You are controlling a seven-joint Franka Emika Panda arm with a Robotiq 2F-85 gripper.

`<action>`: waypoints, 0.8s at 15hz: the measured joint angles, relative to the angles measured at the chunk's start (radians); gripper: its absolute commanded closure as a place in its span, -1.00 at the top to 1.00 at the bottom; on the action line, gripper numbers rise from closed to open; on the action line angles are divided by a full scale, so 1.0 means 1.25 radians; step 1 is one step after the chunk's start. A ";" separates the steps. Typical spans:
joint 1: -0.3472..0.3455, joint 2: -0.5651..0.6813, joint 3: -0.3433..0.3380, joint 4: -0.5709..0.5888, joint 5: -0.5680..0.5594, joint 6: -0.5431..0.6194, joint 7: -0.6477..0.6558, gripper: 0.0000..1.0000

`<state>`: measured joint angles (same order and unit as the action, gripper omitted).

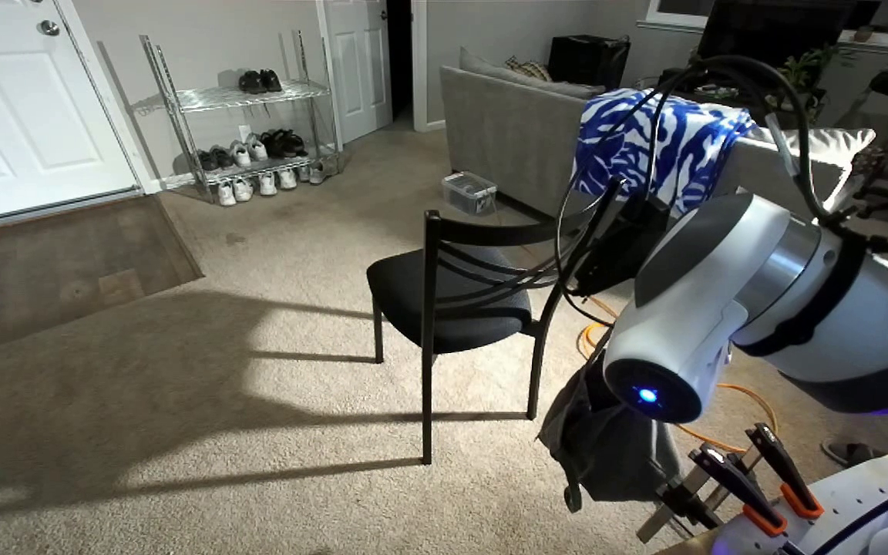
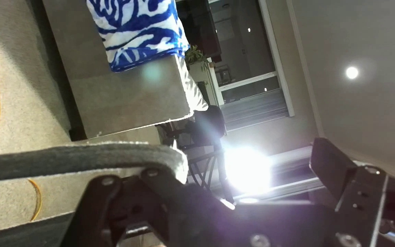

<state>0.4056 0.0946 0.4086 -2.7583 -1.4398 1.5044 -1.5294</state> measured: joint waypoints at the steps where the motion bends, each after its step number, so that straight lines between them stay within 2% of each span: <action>1: -0.001 0.000 -0.007 -0.001 -0.014 -0.008 0.000 1.00; 5: -0.008 0.000 -0.017 -0.003 -0.056 -0.040 -0.004 1.00; 12: -0.008 0.000 -0.018 -0.003 -0.059 -0.045 -0.005 1.00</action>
<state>0.3952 0.0946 0.3861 -2.7620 -1.5130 1.4485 -1.5353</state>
